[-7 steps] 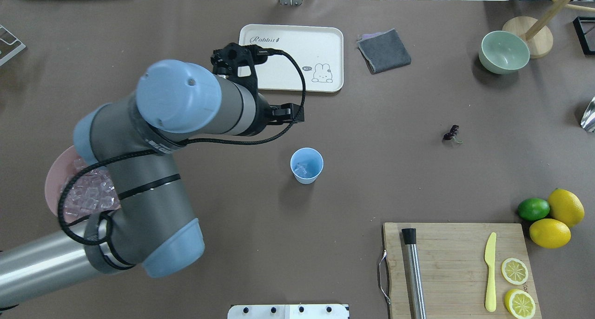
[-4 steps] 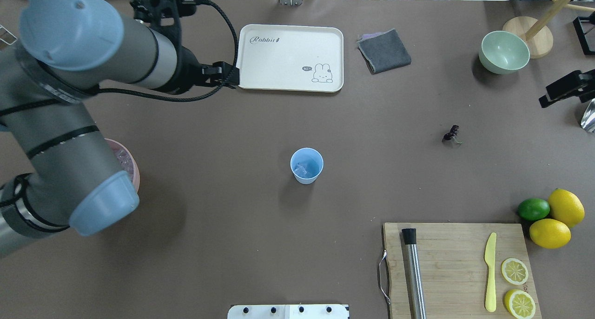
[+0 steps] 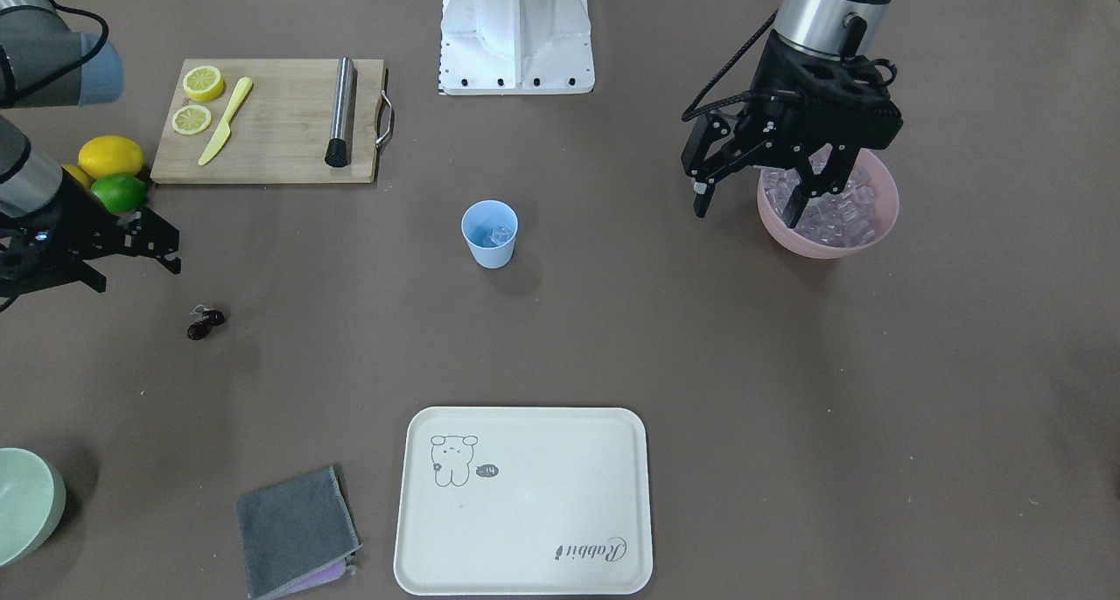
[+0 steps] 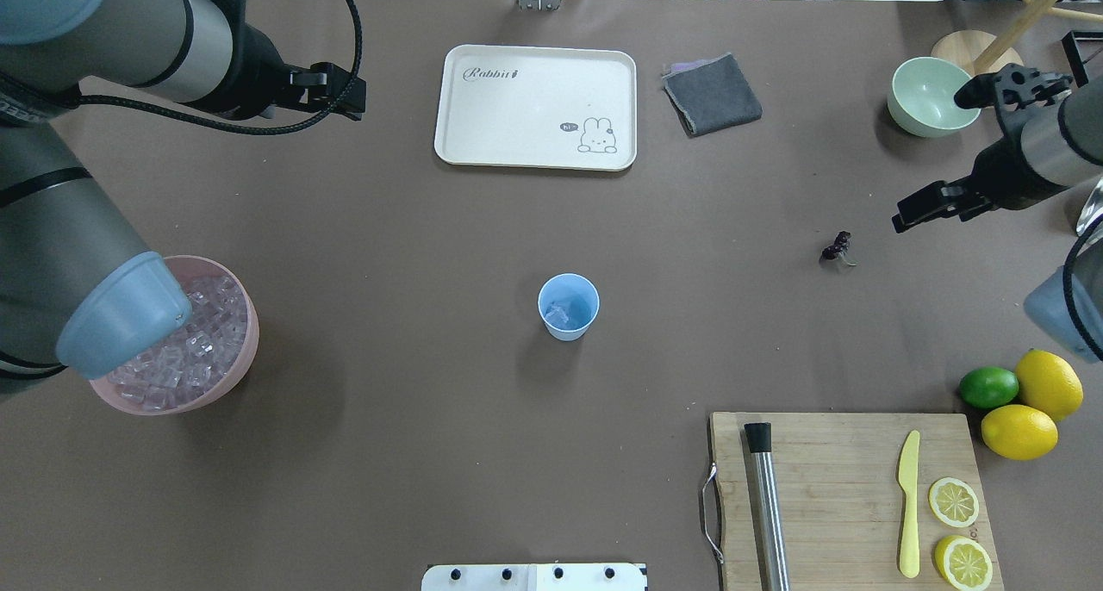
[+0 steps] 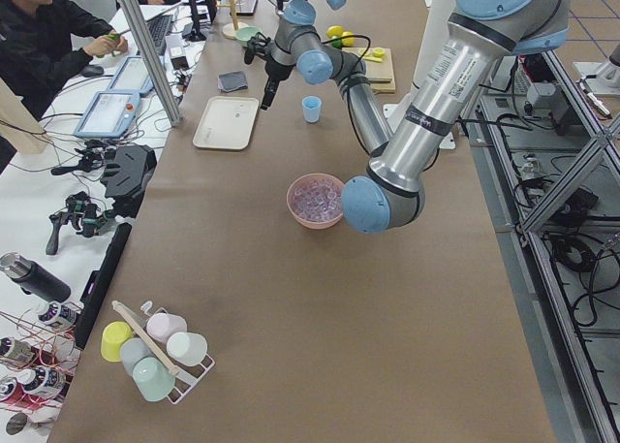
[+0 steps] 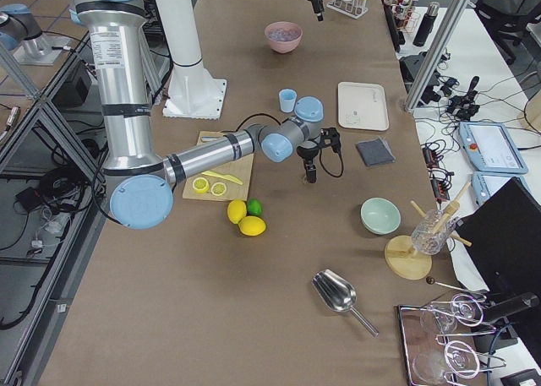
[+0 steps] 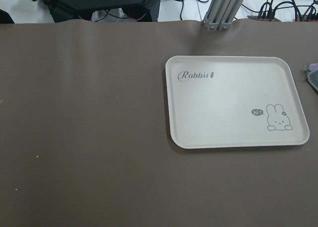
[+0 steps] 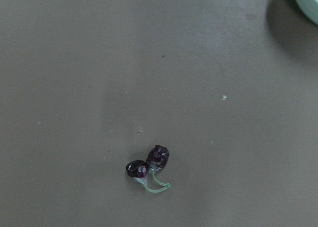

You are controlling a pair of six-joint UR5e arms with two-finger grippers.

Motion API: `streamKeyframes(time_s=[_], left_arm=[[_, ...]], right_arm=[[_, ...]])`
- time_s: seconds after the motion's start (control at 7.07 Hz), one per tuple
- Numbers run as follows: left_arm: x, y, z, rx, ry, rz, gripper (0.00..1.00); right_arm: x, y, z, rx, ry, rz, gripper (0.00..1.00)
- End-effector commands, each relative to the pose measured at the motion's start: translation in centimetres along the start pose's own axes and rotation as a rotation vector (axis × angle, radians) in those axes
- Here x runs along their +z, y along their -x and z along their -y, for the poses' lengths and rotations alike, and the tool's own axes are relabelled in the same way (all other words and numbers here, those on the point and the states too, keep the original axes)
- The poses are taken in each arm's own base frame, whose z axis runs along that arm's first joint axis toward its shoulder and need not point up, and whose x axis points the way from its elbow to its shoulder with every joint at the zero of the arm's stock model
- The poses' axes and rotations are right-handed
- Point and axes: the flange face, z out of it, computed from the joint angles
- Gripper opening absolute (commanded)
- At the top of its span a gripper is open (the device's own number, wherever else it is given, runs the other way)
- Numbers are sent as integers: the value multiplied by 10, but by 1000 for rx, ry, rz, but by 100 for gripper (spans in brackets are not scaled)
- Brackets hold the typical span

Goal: Put ice and cherries in cup
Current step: 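Raise the left arm away from the cup while the right gripper moves over the cherries, then lower the right gripper and close it on the dark cherries' stem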

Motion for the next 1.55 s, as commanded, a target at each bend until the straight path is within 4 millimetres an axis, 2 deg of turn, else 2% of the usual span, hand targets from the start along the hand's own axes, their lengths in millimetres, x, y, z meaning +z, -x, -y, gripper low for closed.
streamKeyframes(time_s=[0.0,0.42,0.99,1.27,1.41], left_arm=[[-1,2,-1,1,-1,0,98],[2,3,0,-1,2,5,98],[2,1,0,0,3,4,97],[2,0,-1,2,3,2,97],[2,0,-1,2,4,1,97]], right_arm=[[37,20,15,-5,20,-7,100],[68,35,32,-16,32,-43,100],[74,27,27,-5,47,-53,97],[75,25,27,-1,48,-57,62],[76,23,27,0,49,-59,56]])
